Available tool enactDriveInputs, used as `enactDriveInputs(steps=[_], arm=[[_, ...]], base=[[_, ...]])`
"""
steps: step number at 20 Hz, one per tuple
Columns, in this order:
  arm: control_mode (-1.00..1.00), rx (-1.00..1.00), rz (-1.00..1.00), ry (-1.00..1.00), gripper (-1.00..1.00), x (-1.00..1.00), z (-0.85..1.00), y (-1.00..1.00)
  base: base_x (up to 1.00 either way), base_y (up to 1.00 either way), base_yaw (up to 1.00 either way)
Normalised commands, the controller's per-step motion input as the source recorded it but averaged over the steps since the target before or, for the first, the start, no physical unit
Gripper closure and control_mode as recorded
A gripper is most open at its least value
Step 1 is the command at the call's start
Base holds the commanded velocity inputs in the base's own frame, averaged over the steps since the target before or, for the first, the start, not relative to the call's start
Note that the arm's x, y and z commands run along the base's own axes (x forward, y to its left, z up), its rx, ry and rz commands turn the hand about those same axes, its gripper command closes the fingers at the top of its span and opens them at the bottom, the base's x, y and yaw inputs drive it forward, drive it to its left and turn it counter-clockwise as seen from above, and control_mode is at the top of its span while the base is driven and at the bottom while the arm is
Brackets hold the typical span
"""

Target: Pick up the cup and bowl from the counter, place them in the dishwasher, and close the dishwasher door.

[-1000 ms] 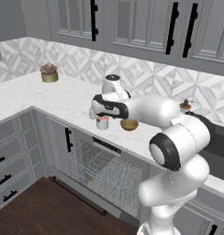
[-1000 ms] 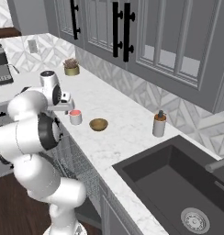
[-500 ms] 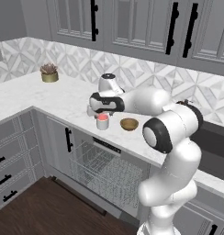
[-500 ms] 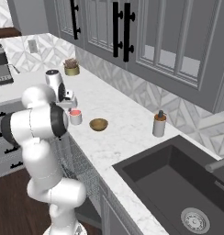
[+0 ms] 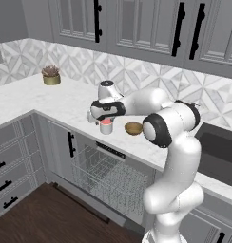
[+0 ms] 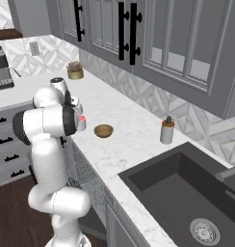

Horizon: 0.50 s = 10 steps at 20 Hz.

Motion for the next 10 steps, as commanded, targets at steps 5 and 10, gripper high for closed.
enactDriveInputs(steps=[5, 10], arm=[[-1.0, 0.0, 0.0, 0.0, -1.0, 0.43, -0.24, 0.02], [-1.0, 0.0, 0.0, 0.0, -1.0, 0.46, -0.22, 0.0]], base=[[0.0, 0.0, 0.0], [0.0, 0.0, 0.0]])
